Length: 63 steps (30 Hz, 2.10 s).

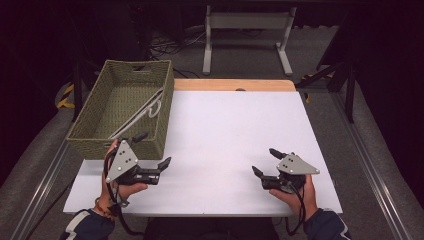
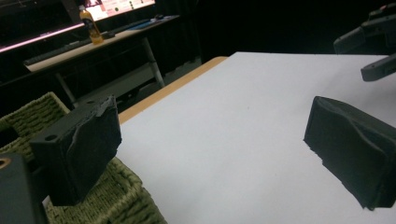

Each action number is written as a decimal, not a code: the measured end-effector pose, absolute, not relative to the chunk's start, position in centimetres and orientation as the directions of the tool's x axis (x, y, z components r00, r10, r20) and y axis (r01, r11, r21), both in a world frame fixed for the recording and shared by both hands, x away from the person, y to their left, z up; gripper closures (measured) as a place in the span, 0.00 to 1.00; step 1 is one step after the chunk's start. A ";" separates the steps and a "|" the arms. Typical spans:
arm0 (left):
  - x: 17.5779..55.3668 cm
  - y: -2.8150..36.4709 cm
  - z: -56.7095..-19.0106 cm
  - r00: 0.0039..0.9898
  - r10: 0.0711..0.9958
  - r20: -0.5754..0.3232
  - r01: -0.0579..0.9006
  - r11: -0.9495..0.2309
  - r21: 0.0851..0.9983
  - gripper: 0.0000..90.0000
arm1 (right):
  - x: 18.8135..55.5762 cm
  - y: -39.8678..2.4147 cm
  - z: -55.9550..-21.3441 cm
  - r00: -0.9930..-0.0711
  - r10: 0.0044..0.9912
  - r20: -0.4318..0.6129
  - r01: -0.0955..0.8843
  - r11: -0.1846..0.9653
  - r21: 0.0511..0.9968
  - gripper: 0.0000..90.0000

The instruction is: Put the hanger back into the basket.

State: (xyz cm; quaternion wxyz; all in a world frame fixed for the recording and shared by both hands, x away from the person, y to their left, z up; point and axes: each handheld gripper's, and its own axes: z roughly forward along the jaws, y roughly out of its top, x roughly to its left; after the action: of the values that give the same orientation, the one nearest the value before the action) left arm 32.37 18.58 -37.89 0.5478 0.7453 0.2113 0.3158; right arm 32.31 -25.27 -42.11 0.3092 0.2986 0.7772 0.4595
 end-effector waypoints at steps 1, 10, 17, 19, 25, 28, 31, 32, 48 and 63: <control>32.3 18.6 -38.1 0.714 0.658 0.240 -0.032 -0.312 0.949 0.05 | 32.3 -25.2 -42.1 -0.631 0.747 -0.208 0.177 0.401 0.899 0.23; 32.0 18.5 -39.8 0.729 0.638 0.247 -0.013 -0.348 0.937 0.06 | 32.1 -25.2 -42.2 -0.635 0.743 -0.211 0.159 0.394 0.905 0.20; 32.1 18.3 -41.4 0.745 0.625 0.233 0.024 -0.373 0.927 0.06 | 31.6 -25.1 -42.4 -0.640 0.736 -0.223 0.146 0.401 0.905 0.19; 32.2 18.2 -41.9 0.750 0.622 0.225 0.035 -0.377 0.926 0.06 | 31.5 -25.1 -42.5 -0.638 0.735 -0.230 0.142 0.406 0.903 0.19; 32.2 18.1 -43.3 0.747 0.631 0.209 0.066 -0.384 0.921 0.06 | 31.2 -25.3 -42.8 -0.637 0.738 -0.224 0.144 0.399 0.905 0.18; 32.2 18.2 -43.9 0.754 0.623 0.210 0.080 -0.405 0.911 0.06 | 31.1 -25.2 -43.1 -0.632 0.740 -0.229 0.152 0.408 0.900 0.18; 32.3 18.3 -44.1 0.751 0.628 0.207 0.083 -0.400 0.913 0.06 | 31.0 -25.2 -43.2 -0.632 0.739 -0.232 0.150 0.410 0.900 0.18; 32.3 18.4 -44.1 0.751 0.633 0.188 0.095 -0.386 0.918 0.06 | 31.0 -25.1 -43.2 -0.633 0.738 -0.233 0.146 0.410 0.900 0.17; 32.5 19.1 -44.0 0.743 0.654 0.144 0.119 -0.339 0.933 0.06 | 30.9 -25.1 -43.2 -0.615 0.748 -0.248 0.142 0.415 0.899 0.14; 32.2 19.2 -43.9 0.747 0.647 0.153 0.108 -0.344 0.933 0.05 | 30.9 -24.7 -43.3 -0.611 0.750 -0.254 0.148 0.423 0.894 0.14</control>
State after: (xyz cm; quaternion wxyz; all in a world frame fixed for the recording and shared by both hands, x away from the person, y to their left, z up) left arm 32.18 19.23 -43.92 0.5185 0.7775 0.2429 0.2602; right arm 30.87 -24.74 -43.35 0.3327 0.2898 0.7752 0.4521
